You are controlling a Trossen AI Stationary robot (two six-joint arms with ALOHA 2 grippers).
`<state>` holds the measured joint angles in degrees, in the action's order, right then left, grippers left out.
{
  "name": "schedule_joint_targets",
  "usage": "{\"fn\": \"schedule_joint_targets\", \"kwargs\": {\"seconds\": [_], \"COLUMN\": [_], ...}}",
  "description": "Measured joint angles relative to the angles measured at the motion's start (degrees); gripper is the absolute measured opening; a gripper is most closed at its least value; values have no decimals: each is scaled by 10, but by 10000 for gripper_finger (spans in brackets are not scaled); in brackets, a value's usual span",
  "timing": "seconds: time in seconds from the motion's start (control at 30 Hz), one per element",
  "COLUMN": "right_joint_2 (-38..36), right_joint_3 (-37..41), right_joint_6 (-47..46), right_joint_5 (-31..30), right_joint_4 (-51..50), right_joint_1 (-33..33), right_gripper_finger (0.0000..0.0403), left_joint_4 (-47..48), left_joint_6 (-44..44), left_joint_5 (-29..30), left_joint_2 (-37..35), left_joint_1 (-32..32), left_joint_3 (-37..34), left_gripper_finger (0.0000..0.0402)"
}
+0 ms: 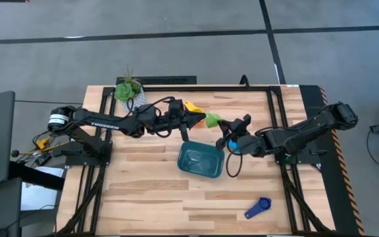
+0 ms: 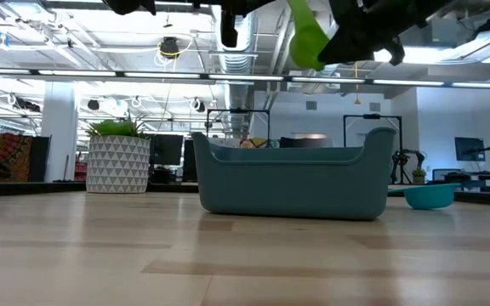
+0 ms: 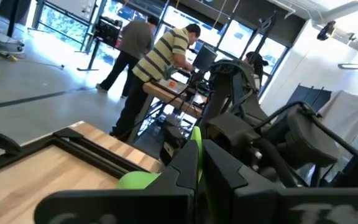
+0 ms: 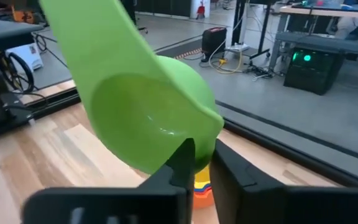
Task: Nest measuring cups in basket
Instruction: Stack the green measuring cup on top of the yellow measuring cup
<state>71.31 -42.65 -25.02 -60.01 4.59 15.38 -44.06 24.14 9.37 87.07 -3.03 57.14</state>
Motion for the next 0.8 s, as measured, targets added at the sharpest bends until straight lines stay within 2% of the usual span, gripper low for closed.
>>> {"fn": "schedule_joint_targets", "kwargs": {"seconds": [0.17,0.4,0.63,0.7,0.8], "right_joint_2": [-4,-17,-21,-26,-27], "right_joint_3": [0,0,1,0,-20], "right_joint_6": [45,59,57,40,-10], "right_joint_5": [14,90,129,167,247], "right_joint_4": [17,19,11,-10,-100], "right_joint_1": [-15,-49,-52,-67,-119], "right_gripper_finger": [12,6,3,3,3], "left_joint_4": [31,50,85,120,191], "left_joint_6": [-25,-33,-51,-52,-55], "left_joint_5": [-3,1,7,14,37], "left_joint_2": [-1,-1,-1,-3,-6], "left_joint_1": [-4,-5,-25,-34,-51], "left_joint_3": [0,0,0,1,1], "left_gripper_finger": [1,2,11,19,35]}}
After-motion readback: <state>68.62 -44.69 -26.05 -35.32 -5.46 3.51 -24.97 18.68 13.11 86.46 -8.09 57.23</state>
